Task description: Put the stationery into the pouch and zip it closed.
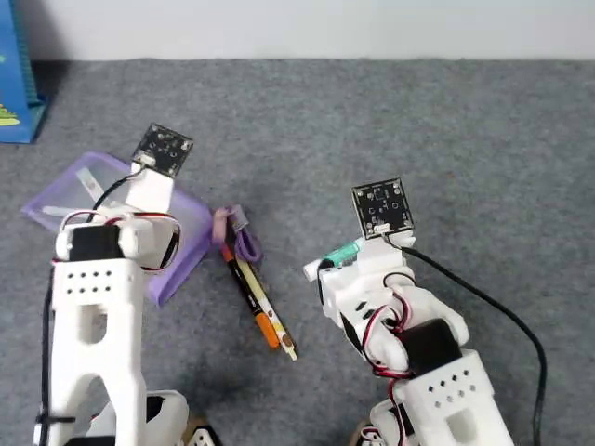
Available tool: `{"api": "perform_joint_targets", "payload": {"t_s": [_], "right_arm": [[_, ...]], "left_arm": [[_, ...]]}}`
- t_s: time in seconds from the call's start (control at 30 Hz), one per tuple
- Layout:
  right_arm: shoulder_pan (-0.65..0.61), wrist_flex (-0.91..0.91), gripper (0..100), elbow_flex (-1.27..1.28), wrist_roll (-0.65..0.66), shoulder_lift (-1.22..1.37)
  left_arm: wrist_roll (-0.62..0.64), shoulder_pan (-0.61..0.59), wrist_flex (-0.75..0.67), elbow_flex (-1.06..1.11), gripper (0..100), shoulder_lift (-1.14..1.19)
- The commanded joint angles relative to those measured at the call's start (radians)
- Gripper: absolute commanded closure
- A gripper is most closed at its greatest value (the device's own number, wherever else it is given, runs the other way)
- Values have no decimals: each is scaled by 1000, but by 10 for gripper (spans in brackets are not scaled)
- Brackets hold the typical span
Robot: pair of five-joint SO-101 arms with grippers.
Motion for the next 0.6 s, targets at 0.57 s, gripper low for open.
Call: {"api": "perform_joint_targets", "payload": {"t_s": [0.57], "right_arm": [[5,-107,790,52,-43,-15]], "left_arm": [[-264,-189,92,191,731,-388]]}}
